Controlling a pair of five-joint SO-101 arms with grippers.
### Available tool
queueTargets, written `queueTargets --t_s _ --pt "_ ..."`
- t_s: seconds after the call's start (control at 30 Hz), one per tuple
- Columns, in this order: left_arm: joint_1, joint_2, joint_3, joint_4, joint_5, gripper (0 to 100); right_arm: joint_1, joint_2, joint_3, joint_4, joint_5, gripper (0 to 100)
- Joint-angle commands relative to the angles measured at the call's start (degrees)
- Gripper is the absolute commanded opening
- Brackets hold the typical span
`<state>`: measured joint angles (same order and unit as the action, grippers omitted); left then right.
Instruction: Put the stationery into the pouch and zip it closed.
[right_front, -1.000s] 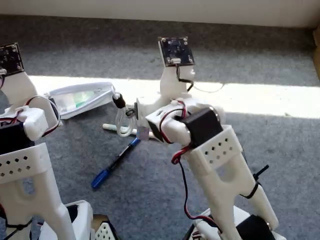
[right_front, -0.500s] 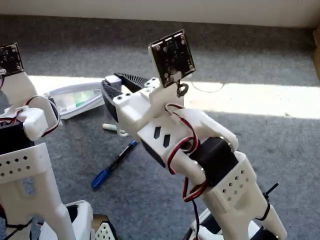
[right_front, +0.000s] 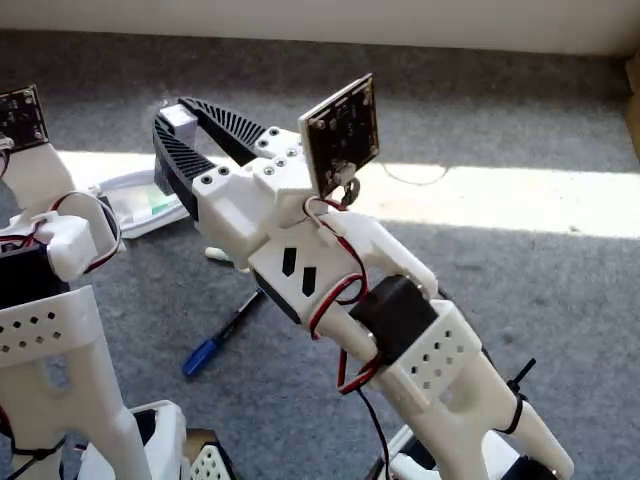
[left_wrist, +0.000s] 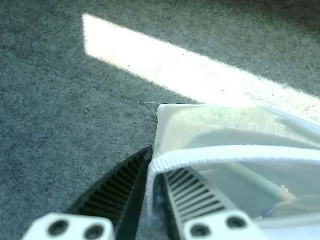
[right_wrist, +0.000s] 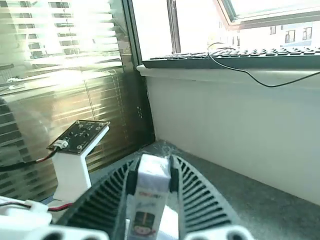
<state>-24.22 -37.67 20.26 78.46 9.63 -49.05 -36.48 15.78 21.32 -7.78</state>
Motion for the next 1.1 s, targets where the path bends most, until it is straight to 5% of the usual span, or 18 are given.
queueTargets --t_s 0.0,0.47,1.07 --pt "0.84 0.04 -0.04 -0.09 0.26 1 -0.48 -2.59 4.7 -11.82 0.7 0.4" --pt "0.84 0.04 0.92 -0.44 0.35 1 -4.18 -1.89 28.53 -43.47 0.7 0.4" --pt "0.66 0.04 1.19 0.0 0.26 1 -4.18 15.34 25.36 -54.02 3.34 0.4"
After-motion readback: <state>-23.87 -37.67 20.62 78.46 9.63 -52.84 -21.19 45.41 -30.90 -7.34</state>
